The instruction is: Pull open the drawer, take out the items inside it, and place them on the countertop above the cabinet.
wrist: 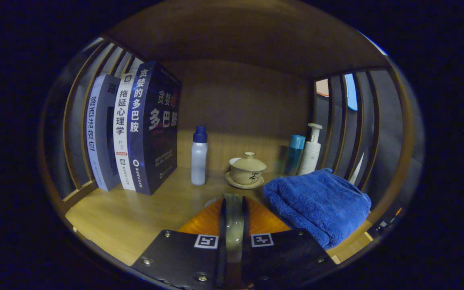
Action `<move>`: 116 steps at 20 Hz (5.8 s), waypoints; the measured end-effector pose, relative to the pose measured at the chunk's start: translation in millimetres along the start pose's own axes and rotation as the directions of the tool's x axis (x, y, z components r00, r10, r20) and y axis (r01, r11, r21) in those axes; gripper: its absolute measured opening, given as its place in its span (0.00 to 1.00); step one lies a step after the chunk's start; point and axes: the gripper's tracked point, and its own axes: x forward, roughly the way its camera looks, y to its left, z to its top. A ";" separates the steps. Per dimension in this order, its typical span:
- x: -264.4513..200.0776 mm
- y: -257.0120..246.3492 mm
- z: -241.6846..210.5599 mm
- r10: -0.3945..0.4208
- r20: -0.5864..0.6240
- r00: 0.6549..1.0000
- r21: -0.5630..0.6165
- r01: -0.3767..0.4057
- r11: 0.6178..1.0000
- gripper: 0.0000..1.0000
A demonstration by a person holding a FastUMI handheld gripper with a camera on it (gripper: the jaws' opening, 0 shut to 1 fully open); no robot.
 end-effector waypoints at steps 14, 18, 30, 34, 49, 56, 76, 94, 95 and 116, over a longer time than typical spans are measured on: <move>-109.3 -43.2 34.8 0.001 0.058 0.998 0.046 -0.004 0.999 0.98; -166.3 -67.8 46.4 0.009 0.058 0.998 0.107 -0.015 0.994 0.97; -316.8 -96.7 4.0 0.083 0.059 0.995 0.159 -0.092 0.983 0.98; -338.5 -90.3 -47.7 0.086 0.041 0.995 0.124 -0.090 0.988 0.98; -363.7 -56.9 -208.4 0.149 -0.131 0.980 0.215 -0.119 0.969 0.99; -334.8 -39.3 -203.8 0.165 -0.105 0.981 0.180 -0.144 0.973 0.99; -284.3 -17.0 -206.7 0.146 -0.062 0.987 0.088 -0.140 0.986 0.99; -205.2 7.3 -196.5 0.145 -0.070 0.987 0.187 -0.130 0.974 1.00; -200.6 9.9 -199.1 0.163 -0.083 0.983 0.214 -0.142 0.966 0.99; -145.2 12.9 -175.0 0.168 -0.134 0.977 0.130 -0.150 0.980 0.99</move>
